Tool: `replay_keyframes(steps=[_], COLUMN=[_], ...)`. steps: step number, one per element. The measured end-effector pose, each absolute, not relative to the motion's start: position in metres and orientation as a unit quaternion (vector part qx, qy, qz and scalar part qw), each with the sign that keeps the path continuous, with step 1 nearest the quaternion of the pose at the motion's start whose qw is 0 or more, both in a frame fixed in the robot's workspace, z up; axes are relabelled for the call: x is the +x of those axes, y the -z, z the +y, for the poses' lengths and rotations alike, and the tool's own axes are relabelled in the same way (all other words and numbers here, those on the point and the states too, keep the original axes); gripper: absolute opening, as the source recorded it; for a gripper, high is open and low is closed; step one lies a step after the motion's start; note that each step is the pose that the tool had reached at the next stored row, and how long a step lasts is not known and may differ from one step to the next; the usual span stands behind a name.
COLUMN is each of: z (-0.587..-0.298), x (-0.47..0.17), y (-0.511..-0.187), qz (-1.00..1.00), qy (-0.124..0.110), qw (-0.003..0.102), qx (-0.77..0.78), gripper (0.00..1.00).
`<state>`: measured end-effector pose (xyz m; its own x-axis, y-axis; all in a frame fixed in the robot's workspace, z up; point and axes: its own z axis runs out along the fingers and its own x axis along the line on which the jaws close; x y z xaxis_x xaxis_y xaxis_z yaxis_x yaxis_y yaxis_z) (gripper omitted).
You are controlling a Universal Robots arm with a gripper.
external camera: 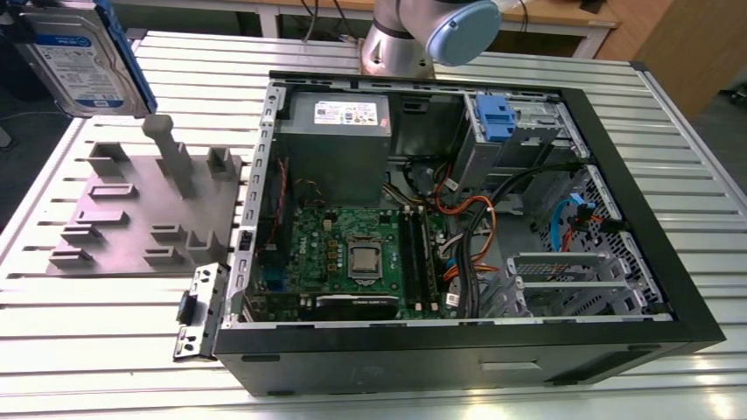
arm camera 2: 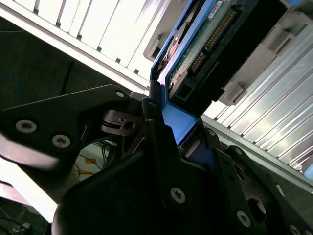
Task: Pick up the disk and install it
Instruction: 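Pick up the disk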
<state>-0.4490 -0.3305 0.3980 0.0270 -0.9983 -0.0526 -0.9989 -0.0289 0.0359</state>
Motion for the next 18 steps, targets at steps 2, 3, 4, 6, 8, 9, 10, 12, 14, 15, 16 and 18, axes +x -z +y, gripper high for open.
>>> replay_keyframes(steps=[2, 3, 4, 6, 8, 9, 10, 12, 14, 15, 16, 18], z=[-0.330, -0.330, -0.330, -0.330, -0.330, -0.330, -0.330, -0.330, -0.330, -0.330, -0.330, -0.330], x=[-0.449, -0.449, -0.449, -0.449, -0.449, -0.449, -0.449, -0.449, -0.449, -0.449, -0.449, -0.449], y=[-0.399, -0.400, -0.401, -0.402, -0.404, -0.405, -0.405, -0.407, -0.408, -0.409, -0.409, -0.410], qz=[0.697, 0.697, 0.697, 0.697, 0.697, 0.697, 0.697, 0.697, 0.697, 0.697, 0.697, 0.697], qy=[-0.031, -0.031, -0.031, -0.031, -0.031, -0.031, -0.031, -0.031, -0.031, -0.031, -0.031, -0.031], qw=[0.005, 0.005, 0.005, 0.005, 0.005, 0.005, 0.005, 0.005, 0.005, 0.006, 0.005, 0.005], qx=[-0.717, -0.717, -0.717, -0.717, -0.717, -0.717, -0.717, -0.717, -0.717, -0.717, -0.717, -0.717], gripper=[0.37, 0.37, 0.37, 0.37, 0.37, 0.37, 0.37, 0.37, 0.37, 0.37, 0.37, 0.37])
